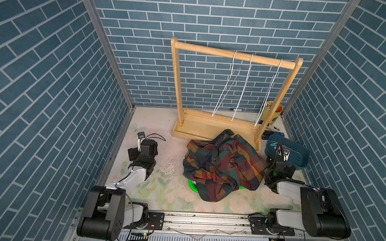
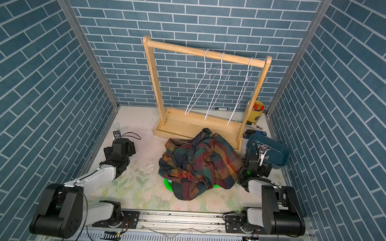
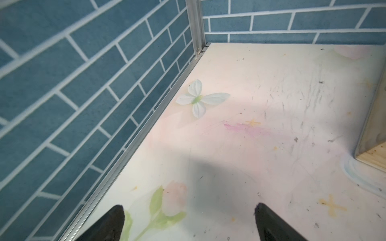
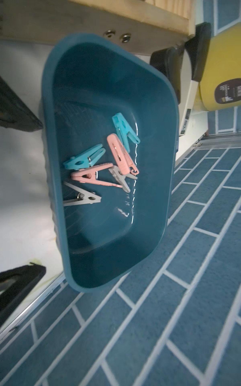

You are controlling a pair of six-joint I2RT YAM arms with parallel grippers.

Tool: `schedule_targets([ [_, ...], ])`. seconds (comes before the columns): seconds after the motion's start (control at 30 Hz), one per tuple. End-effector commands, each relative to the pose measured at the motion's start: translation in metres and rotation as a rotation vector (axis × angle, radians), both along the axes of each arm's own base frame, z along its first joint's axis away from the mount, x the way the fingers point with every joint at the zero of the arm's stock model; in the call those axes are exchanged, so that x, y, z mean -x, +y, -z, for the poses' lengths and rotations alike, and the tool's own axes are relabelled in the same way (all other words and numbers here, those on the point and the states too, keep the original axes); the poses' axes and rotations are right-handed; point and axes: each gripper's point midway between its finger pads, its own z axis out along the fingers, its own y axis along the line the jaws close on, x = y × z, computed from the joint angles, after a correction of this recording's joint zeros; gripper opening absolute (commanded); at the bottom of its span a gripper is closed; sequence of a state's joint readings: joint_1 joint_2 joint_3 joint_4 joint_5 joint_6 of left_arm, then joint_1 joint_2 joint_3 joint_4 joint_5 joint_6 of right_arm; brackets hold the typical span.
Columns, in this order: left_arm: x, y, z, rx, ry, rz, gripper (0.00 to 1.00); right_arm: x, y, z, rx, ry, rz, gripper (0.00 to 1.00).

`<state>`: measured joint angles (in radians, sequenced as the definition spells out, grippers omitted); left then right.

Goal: Remove the clothespins securing long-sleeve shirts to the hanger
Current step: Reset both arms

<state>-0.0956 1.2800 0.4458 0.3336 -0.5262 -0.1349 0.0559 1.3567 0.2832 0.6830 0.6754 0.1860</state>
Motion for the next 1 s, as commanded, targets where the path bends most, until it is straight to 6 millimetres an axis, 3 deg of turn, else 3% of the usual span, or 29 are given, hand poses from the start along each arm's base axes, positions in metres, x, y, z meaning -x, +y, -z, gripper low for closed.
schedule_targets([
  [0.0, -0.030, -0.017, -0.012, -0.001, -0.075, 0.133, 1.00, -0.032, 0.005, -0.025, -0.058, -0.123, -0.045, 0.99],
  [0.07, -0.039, -0.030, -0.012, -0.004, -0.124, 0.234, 1.00, -0.038, 0.006, -0.024, -0.065, -0.110, -0.075, 0.99],
  [0.1, -0.037, -0.024, -0.008, 0.003, -0.152, 0.209, 1.00, -0.041, 0.009, -0.024, -0.075, -0.115, -0.101, 0.99],
  [0.13, -0.036, -0.018, -0.003, 0.023, -0.178, 0.191, 1.00, -0.044, 0.015, -0.023, -0.076, -0.116, -0.149, 0.99],
  [0.27, -0.045, -0.034, 0.013, 0.042, -0.119, 0.303, 1.00, -0.060, 0.048, -0.010, -0.089, -0.082, -0.376, 0.99],
  [0.33, -0.046, -0.034, 0.012, 0.040, -0.131, 0.302, 1.00, -0.061, 0.048, 0.000, -0.097, -0.054, -0.369, 0.99],
  [0.9, -0.052, -0.046, 0.014, 0.048, -0.099, 0.378, 1.00, -0.064, 0.046, -0.002, -0.097, -0.060, -0.365, 0.99],
  [0.97, -0.053, -0.056, 0.015, 0.053, -0.095, 0.440, 1.00, -0.064, 0.046, -0.002, -0.097, -0.061, -0.364, 0.99],
])
